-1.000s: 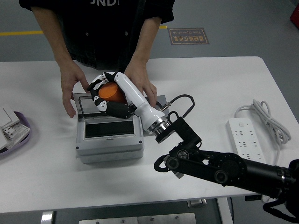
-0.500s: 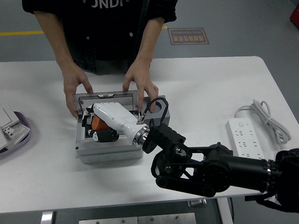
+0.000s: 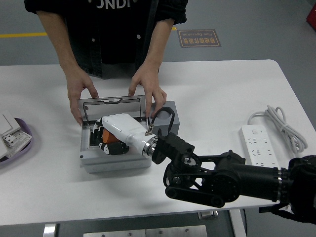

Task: Pick up the cylinder from the cube,place it in the box,flap close box

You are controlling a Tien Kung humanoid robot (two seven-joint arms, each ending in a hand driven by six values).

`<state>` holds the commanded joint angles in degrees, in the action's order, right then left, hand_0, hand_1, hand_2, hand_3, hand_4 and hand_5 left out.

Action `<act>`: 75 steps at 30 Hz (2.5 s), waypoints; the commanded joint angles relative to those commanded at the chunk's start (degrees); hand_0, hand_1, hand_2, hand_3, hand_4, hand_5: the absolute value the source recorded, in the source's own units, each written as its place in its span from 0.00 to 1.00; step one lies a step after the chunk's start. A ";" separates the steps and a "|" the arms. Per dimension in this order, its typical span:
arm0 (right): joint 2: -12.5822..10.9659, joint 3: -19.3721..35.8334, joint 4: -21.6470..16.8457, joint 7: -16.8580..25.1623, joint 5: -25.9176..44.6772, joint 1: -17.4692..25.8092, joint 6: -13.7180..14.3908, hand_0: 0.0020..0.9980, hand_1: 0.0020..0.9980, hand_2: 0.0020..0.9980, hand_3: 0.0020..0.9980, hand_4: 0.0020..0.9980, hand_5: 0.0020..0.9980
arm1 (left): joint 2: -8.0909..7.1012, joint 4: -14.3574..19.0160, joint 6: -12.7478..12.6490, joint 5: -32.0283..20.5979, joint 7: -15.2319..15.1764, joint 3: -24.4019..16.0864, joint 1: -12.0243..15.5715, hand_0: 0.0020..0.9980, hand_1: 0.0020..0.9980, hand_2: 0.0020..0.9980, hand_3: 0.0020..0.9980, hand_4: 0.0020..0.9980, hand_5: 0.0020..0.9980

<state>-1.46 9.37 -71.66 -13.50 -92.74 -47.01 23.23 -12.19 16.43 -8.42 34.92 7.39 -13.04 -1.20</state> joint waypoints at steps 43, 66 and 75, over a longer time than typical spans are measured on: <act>-10.28 1.12 -2.59 13.31 24.19 -8.32 9.43 0.82 0.71 0.71 0.76 0.91 0.38 | -0.01 0.44 -0.12 -0.69 -0.17 1.04 -0.48 0.52 0.56 0.55 0.59 0.71 0.14; -13.41 -4.73 -14.90 8.38 21.71 -4.80 9.11 0.74 0.65 0.67 0.73 0.86 0.36 | 0.18 0.40 -0.19 -0.66 -0.08 0.98 -0.38 0.52 0.56 0.55 0.59 0.70 0.13; -14.29 -3.66 -17.20 9.95 26.44 -2.84 2.97 0.64 0.64 0.67 0.71 0.70 0.32 | 0.29 0.31 -0.27 -0.64 -0.12 0.95 -0.27 0.52 0.56 0.55 0.59 0.71 0.12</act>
<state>-15.74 5.71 -88.87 -3.54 -66.30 -49.85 26.20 -11.90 16.74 -8.69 34.29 7.26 -12.09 -1.47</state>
